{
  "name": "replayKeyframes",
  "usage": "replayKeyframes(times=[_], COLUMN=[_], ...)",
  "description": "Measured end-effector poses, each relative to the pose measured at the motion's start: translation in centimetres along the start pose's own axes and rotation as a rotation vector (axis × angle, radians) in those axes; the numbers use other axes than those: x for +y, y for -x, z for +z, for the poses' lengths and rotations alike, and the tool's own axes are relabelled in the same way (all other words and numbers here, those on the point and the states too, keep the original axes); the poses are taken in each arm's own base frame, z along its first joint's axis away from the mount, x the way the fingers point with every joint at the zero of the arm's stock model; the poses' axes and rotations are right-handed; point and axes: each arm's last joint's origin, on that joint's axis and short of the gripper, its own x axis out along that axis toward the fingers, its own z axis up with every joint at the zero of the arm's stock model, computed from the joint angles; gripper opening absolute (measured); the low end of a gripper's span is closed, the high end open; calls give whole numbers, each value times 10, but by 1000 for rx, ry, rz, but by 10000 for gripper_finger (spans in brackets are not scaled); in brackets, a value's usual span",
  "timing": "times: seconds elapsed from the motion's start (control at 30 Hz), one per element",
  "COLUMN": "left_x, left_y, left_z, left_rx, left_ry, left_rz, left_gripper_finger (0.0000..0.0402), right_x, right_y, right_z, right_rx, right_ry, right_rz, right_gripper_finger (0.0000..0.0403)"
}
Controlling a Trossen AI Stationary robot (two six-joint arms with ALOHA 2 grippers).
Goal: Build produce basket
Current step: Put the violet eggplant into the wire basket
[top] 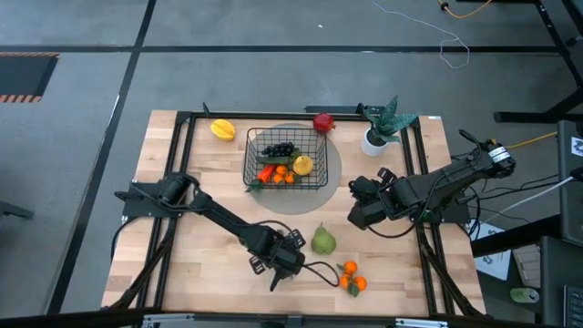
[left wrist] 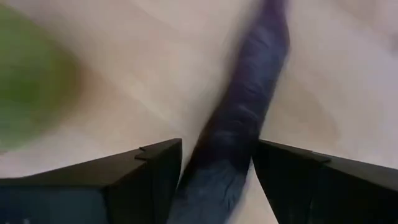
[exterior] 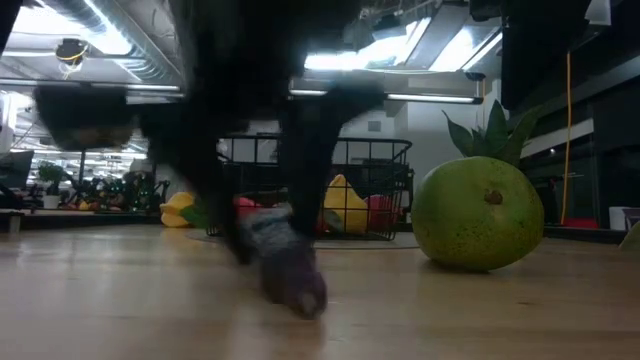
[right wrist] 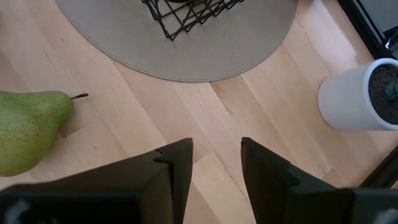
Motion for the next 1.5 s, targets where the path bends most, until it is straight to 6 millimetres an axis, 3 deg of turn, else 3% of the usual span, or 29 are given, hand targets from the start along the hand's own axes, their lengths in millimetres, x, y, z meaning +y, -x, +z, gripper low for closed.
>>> replayKeyframes(times=[0.2,0.53,0.63,0.77,0.93,1.1,1.23,1.5], left_x=[4,9,9,8,8,7,15,36], left_y=[-12,-14,-14,-14,-12,10,53,125], left_z=[-6,-12,-13,-13,-13,-13,-10,-32], left_rx=[29,32,28,36,32,65,28,16], left_ry=[77,526,604,648,665,672,639,674], left_rz=[-20,-54,-105,-128,-130,-143,-113,84], left_gripper_finger=[184,179,148,77,76,76,76,76], right_x=[0,0,0,0,0,0,0,-1], right_y=[0,0,0,0,0,0,0,-14], right_z=[0,0,0,0,0,0,0,-10], right_rx=[0,-5,-6,-6,-6,-6,-6,29], right_ry=[0,0,0,0,0,0,0,20], right_rz=[0,-4,-4,-5,-4,-5,-5,-28], right_gripper_finger=[126,126,126,126,126,126,126,126])
